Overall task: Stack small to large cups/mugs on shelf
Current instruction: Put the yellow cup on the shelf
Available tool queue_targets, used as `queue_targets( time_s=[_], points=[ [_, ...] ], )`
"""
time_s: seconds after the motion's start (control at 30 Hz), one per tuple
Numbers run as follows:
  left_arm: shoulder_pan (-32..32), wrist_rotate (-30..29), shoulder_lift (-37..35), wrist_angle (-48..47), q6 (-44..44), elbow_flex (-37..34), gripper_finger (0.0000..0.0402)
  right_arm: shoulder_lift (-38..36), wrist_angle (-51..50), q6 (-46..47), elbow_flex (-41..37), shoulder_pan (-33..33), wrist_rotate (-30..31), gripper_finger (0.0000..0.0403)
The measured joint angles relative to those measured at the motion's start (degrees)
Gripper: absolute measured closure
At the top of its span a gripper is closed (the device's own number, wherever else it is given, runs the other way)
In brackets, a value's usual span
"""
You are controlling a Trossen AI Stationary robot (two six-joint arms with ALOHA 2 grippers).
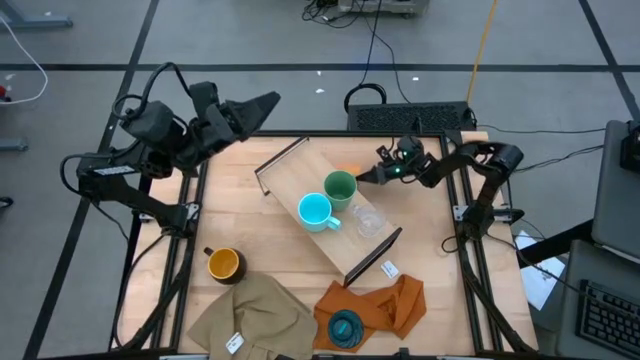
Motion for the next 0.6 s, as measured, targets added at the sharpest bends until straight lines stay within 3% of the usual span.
queue_targets(
  time_s=[0.17,0.4,0.6],
  points=[
    [0.00,0.34,0.00,-0.04,0.21,0.00,0.0199,-7.17,-4.30,-0.48,0.05,-3.93,-1.63,0.0402],
    [0.00,0.32,0.00,-2.70,2.91,0.00,0.0199,-25.79,-28.60,-10.03,0.05,-9.85,-2.98,0.0402],
    [0.44,0.31,-0.02,-8.19,5.42,0.00,0.0199,-42.30,-41.08,-11.64,0.01,-12.00,-2.94,0.0402]
  ],
)
